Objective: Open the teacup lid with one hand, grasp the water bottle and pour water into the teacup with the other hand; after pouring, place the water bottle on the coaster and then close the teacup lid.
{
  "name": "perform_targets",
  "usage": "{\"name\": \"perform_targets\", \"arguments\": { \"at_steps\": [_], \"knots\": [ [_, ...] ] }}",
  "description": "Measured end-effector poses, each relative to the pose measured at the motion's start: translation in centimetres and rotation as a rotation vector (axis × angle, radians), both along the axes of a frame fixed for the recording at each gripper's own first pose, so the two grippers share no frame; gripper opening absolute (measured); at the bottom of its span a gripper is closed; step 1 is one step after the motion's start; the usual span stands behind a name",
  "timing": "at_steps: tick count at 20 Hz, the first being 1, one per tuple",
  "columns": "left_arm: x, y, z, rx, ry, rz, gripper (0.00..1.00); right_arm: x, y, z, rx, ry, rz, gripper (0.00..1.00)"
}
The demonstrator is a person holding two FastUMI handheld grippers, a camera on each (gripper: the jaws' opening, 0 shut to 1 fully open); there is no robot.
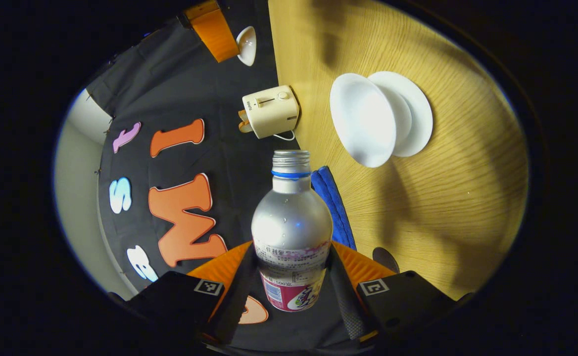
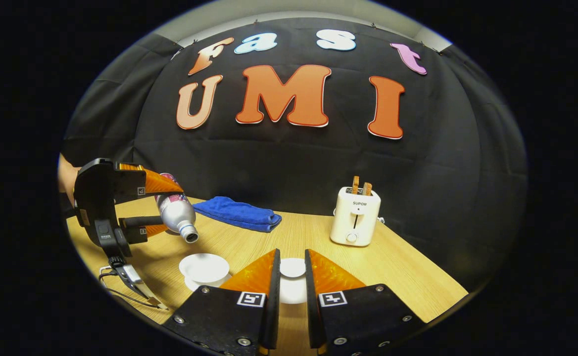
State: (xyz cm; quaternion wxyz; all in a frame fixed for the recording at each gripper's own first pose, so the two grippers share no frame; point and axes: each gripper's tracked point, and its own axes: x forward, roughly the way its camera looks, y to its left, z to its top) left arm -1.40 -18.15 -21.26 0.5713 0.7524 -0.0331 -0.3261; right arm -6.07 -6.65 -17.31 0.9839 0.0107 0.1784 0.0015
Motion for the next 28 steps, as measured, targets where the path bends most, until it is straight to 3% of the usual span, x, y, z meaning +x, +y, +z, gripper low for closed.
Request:
{"name": "perform_targets", "arguments": {
  "at_steps": [15,17,28],
  "knots": [
    [1.5,-0.5,3.0,0.056,-0.111,-0.07,0.82,0.2,0.4,1.0,-0.013,-0.022,0.011,0.25],
    [1.8,-0.7,3.3,0.061,-0.121,-0.077,0.87,0.2,0.4,1.0,-0.012,-0.023,0.01,0.25],
    [2.1,-0.8,4.0,0.156,-0.167,-0.134,0.82,0.3,0.7,0.8,-0.015,-0.019,0.018,0.25]
  ]
}}
